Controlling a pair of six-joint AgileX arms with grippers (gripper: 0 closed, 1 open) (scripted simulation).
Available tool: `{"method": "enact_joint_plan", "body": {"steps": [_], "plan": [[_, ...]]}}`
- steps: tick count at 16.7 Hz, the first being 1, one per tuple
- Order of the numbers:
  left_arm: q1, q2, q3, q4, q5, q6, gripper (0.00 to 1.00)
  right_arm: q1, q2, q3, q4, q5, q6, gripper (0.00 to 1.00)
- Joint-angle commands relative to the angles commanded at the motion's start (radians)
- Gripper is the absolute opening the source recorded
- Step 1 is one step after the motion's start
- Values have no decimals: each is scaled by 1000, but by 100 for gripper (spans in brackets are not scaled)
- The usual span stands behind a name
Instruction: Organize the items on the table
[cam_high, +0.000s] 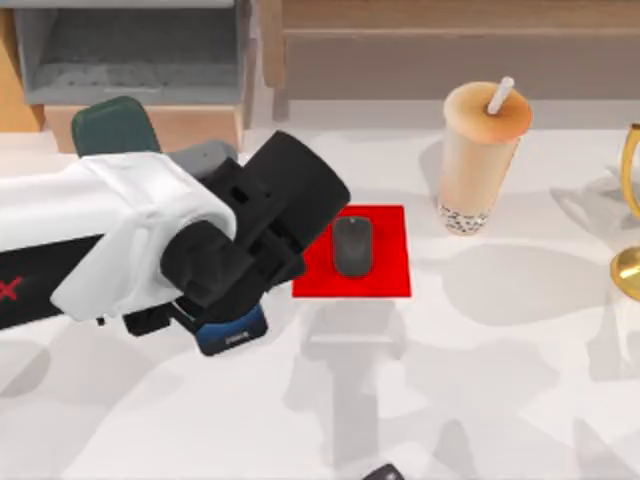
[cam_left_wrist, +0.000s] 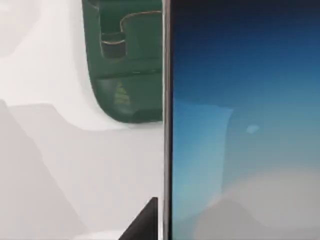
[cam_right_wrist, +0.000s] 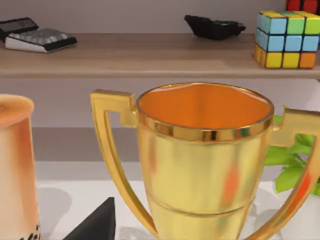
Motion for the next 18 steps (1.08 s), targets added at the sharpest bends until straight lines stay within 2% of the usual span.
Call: {"method": "enact_joint_plan", "body": {"steps": [2, 4, 7, 9, 14, 18], "plan": [[14, 8, -2, 22, -158, 45, 0, 0, 0, 0, 0, 0, 0, 100], [34, 10, 14, 54, -282, 92, 0, 0, 0, 0, 0, 0, 0, 100], [66, -10, 39, 123, -398, 157, 0, 0, 0, 0, 0, 0, 0, 100], [71, -26, 53, 151, -428, 183, 0, 0, 0, 0, 0, 0, 0, 100], [64, -27, 52, 153, -428, 185, 0, 0, 0, 0, 0, 0, 0, 100], [-1, -90, 110, 250, -423, 200, 0, 0, 0, 0, 0, 0, 0, 100]]}}
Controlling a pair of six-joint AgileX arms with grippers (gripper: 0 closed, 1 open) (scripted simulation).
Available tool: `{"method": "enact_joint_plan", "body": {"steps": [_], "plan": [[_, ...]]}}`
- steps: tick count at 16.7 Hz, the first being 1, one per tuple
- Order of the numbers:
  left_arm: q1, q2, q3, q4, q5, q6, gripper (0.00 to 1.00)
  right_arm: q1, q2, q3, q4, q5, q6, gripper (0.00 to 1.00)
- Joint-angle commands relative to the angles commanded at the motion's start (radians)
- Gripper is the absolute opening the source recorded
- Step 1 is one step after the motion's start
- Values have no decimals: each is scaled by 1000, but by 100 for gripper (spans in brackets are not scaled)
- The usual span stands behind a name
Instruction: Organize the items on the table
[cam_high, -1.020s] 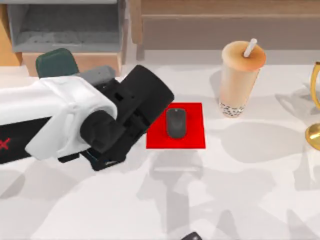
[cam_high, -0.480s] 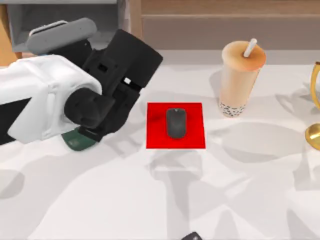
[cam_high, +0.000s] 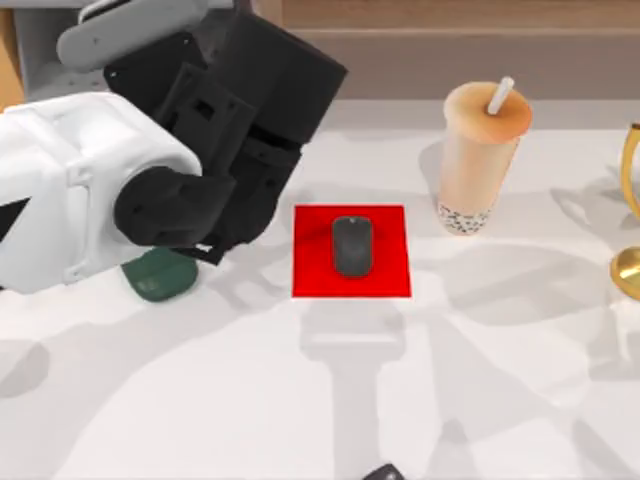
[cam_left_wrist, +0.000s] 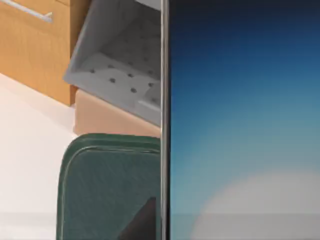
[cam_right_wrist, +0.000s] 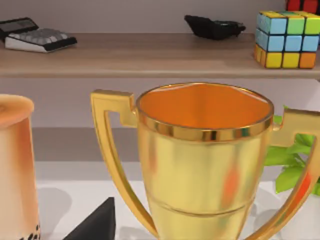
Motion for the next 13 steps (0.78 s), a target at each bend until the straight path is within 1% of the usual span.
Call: {"method": "enact_joint_plan", "body": {"steps": [2, 4, 7, 10, 13], "plan": [[-19, -9, 26, 70, -1, 19, 0, 0, 0, 0, 0, 0, 0, 100], [-4, -1, 19, 118, 0, 45, 0, 0, 0, 0, 0, 0, 0, 100], [53, 17, -41, 149, 20, 100, 0, 0, 0, 0, 0, 0, 0, 100], [147, 73, -109, 154, 58, 159, 0, 0, 0, 0, 0, 0, 0, 100], [203, 129, -109, 176, 76, 173, 0, 0, 0, 0, 0, 0, 0, 100]]}}
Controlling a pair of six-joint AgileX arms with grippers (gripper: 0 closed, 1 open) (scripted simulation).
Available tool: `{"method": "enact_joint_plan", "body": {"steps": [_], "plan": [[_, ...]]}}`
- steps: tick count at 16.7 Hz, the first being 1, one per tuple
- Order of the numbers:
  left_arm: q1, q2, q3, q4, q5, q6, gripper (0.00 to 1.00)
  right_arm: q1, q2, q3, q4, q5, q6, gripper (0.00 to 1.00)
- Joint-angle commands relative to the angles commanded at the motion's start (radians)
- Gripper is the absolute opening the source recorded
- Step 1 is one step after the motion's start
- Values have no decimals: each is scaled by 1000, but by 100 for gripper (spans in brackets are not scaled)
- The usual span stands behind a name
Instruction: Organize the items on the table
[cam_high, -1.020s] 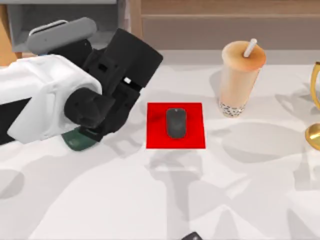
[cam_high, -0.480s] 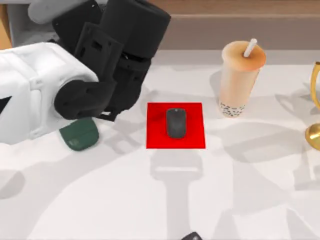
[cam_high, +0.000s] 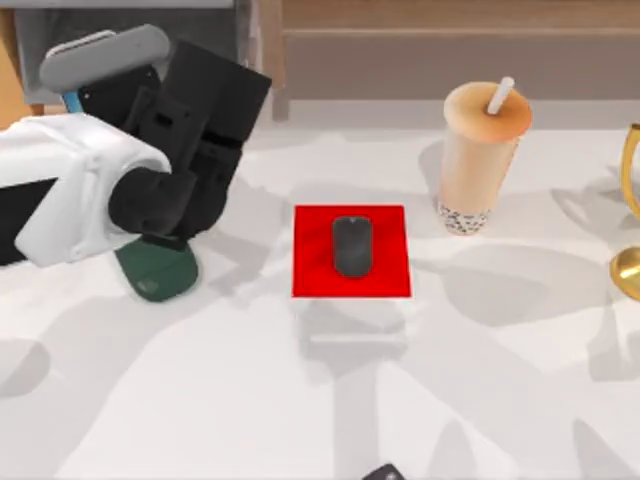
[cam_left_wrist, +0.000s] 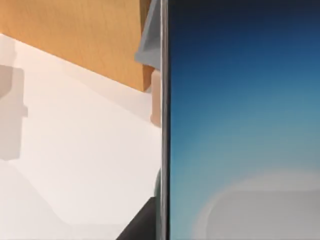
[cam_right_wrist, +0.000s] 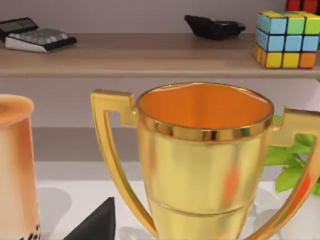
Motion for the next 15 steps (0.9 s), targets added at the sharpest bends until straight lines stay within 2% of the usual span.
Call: {"method": "enact_joint_plan", "body": {"steps": [4, 15], "plan": [[1, 1, 0, 1, 1, 0, 0, 0, 0, 0, 0, 0, 0, 100], [1, 1, 0, 1, 1, 0, 83, 0, 0, 0, 0, 0, 0, 100]]}}
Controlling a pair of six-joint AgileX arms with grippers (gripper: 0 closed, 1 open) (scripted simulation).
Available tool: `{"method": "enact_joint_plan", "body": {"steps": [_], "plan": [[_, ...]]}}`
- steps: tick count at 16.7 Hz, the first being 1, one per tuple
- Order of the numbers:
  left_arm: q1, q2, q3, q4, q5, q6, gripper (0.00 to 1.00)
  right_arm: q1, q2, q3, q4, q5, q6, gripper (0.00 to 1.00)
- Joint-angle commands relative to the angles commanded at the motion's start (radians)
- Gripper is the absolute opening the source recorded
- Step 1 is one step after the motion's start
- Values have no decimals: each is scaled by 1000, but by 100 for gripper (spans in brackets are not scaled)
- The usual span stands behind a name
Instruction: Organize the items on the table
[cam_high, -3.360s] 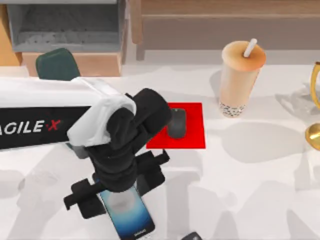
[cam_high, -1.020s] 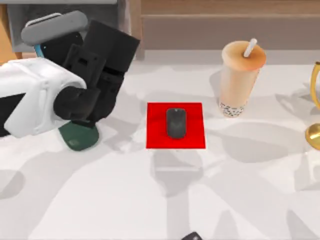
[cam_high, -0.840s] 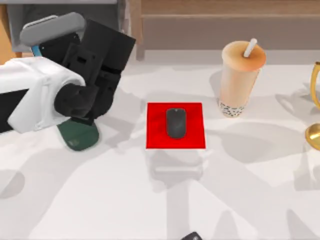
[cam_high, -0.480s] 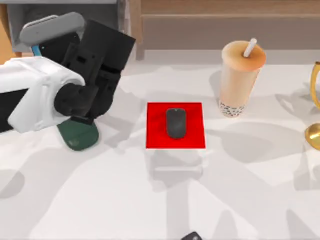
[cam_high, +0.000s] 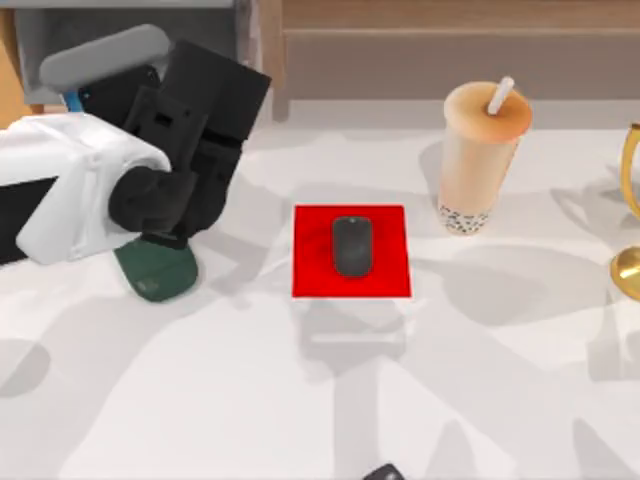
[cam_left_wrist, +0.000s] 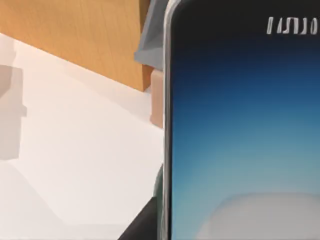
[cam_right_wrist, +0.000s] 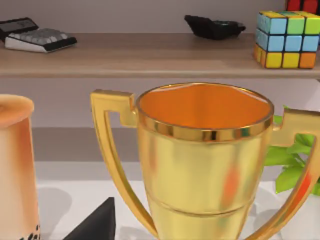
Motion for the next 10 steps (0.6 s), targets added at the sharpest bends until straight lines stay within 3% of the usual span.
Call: {"method": "enact_joint_plan", "body": {"steps": [2, 3, 10], "plan": [[0, 0, 0, 0, 0, 0, 98, 0, 0, 0, 0, 0, 0, 100], [0, 0, 0, 0, 0, 0, 100, 0, 0, 0, 0, 0, 0, 100], [0, 0, 0, 0, 0, 0, 100, 0, 0, 0, 0, 0, 0, 100]]}}
